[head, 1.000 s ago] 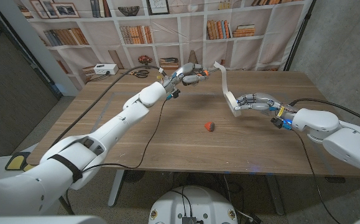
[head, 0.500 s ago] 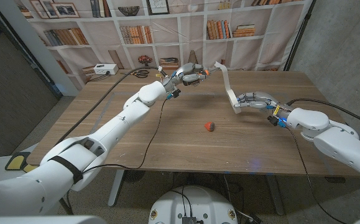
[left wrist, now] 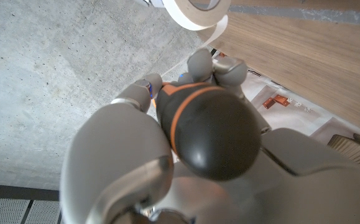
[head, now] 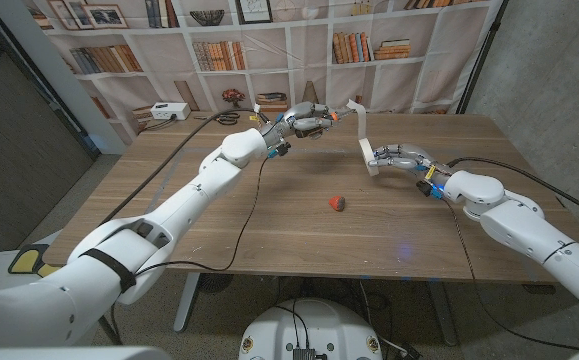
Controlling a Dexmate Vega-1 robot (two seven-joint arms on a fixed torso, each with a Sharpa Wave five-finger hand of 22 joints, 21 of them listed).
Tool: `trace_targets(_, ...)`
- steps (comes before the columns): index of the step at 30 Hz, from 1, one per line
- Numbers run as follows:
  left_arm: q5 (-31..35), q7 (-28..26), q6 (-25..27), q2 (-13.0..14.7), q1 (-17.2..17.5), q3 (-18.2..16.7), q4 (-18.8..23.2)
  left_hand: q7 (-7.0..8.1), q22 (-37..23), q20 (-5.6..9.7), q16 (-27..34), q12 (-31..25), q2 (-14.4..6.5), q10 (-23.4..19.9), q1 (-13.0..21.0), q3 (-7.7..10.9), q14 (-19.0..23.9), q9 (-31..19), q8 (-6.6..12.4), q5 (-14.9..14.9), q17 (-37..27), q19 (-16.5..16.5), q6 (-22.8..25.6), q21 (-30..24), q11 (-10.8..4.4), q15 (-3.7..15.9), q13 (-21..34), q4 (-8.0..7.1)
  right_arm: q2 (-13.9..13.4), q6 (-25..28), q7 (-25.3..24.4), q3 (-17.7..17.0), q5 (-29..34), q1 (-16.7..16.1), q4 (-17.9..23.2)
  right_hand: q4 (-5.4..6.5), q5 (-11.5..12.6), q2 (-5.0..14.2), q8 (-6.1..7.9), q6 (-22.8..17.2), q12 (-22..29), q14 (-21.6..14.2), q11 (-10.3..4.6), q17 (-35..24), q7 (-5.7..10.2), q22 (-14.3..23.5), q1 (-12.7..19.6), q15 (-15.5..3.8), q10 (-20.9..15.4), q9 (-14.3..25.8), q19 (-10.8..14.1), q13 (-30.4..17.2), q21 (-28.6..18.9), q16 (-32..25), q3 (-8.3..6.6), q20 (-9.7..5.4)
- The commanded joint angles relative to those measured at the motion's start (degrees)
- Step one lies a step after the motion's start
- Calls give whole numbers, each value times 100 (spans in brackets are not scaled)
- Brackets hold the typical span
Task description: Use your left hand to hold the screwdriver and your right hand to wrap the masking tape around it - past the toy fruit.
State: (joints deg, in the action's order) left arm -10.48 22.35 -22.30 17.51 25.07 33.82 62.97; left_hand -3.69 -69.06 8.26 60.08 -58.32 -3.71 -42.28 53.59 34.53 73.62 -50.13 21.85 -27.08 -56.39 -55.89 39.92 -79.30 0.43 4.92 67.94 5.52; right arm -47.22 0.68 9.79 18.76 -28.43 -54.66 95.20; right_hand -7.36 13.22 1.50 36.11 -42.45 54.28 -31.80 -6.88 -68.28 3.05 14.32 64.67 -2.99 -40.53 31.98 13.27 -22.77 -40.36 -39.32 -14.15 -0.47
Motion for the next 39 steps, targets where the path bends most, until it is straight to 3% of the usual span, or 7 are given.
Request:
trace_targets(1, -331, 458, 204, -34, -64, -61, -71, 6, -8, 409, 51, -50, -353, -21, -189, 1394, 565, -5, 62, 8, -19, -42, 42, -12, -36, 579, -21, -1324, 584, -247, 107, 630, 142, 793, -898, 807, 47, 991, 628, -19, 86, 20, -41, -25, -9, 11, -620, -852, -16, 348, -26, -2451, -48, -44, -868, -18)
trace_targets(5, -413, 595, 287, -28, -81, -73, -74, 2, -3, 409, 26, -68, -355, -12, -191, 1391, 548, 0, 66, 13, 22, -40, 44, -12, -61, 572, 5, -1323, 770, -301, 76, 747, 176, 981, -1136, 836, 49, 994, 641, 19, 109, 48, -48, -24, -5, 2, -643, -855, 25, 367, -59, -2492, -63, -24, -879, -51)
trace_targets(9, -501, 731, 370, -38, -109, -86, -104, 5, 0, 411, 45, -68, -357, -9, -191, 1394, 548, -4, 73, 16, 1, -48, 36, -17, -49, 584, -2, -1319, 933, -357, -72, 822, 254, 1114, -1285, 981, 69, 1027, 716, 174, 188, 119, -114, -13, 46, -10, -743, -869, 176, 519, -161, -2685, -89, 53, -929, -109)
trace_targets(12, -553, 852, 416, -49, -145, -83, -156, 5, -3, 412, 63, -55, -360, -34, -193, 1393, 565, 15, 72, 22, -8, -43, 44, -20, -41, 581, -45, -1317, 1036, -419, -184, 851, 310, 1203, -1388, 1013, 79, 1028, 757, 228, 199, 146, -141, -21, 49, -13, -758, -879, 224, 583, -188, -2730, -105, 70, -955, -122)
trace_targets(26, -795, 1214, 602, -92, -217, -156, -309, -12, -3, 410, 59, -98, -371, -19, -199, 1388, 552, 27, 89, 44, 32, -41, 38, -33, -70, 576, 2, -1309, 1576, -838, -680, 725, 279, 1518, -2114, 1039, 106, 1001, 853, 270, 208, 170, -156, -59, 62, -28, -766, -903, 229, 658, -208, -2727, -176, 68, -1008, -125)
trace_targets(39, -1013, 1725, 959, -179, -424, -156, -614, -28, -11, 408, 119, -116, -399, -8, -194, 1393, 549, 32, 123, 71, -9, -58, 33, -83, -53, 587, -9, -1292, 1619, -1135, -868, 425, 89, 1471, -2150, 1103, 123, 994, 912, 368, 233, 239, -188, -44, 114, -47, -822, -913, 315, 702, -254, -2791, -241, 134, -1038, -175)
